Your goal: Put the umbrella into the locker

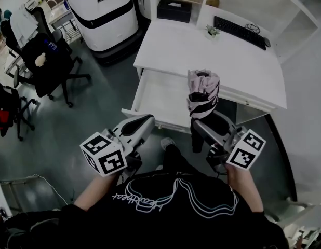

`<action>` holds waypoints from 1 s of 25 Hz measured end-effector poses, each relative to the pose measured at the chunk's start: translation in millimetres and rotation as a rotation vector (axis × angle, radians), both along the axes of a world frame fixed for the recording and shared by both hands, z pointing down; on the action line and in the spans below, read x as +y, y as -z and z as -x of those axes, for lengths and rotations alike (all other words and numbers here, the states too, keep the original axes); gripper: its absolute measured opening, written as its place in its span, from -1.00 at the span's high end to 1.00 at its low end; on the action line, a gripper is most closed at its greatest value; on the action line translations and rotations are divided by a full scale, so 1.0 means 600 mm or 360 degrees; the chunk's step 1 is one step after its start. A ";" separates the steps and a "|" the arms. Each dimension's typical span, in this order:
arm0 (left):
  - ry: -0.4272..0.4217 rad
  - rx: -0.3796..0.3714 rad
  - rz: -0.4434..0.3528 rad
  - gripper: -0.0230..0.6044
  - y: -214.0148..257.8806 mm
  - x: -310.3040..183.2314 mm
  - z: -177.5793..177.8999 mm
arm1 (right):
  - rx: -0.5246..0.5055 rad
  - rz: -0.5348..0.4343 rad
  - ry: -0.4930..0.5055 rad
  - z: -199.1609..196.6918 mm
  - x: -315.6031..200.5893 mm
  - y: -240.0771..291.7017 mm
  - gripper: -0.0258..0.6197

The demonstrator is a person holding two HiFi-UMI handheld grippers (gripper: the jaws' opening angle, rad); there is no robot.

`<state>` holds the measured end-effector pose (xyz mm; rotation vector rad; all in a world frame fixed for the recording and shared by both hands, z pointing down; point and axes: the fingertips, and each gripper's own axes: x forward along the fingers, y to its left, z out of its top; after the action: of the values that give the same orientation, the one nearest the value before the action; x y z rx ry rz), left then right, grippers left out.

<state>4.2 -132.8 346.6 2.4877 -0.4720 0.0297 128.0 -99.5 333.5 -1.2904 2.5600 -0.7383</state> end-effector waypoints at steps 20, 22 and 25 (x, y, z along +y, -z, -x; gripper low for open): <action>0.0341 -0.0059 0.0148 0.91 -0.055 -0.163 0.021 | 0.0181 0.0239 0.0346 0.019 -0.229 -0.103 0.24; 0.0358 -0.0064 0.0161 0.91 -0.062 -0.170 0.025 | 0.0213 0.0273 0.0384 0.029 -0.242 -0.118 0.24; 0.0373 -0.0067 0.0171 0.91 -0.069 -0.181 0.029 | 0.0303 0.0301 0.0463 0.046 -0.260 -0.144 0.24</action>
<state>-13.3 -241.2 388.0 2.3161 -0.7569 0.0134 100.4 -255.5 419.7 -1.0959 2.9340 -0.9753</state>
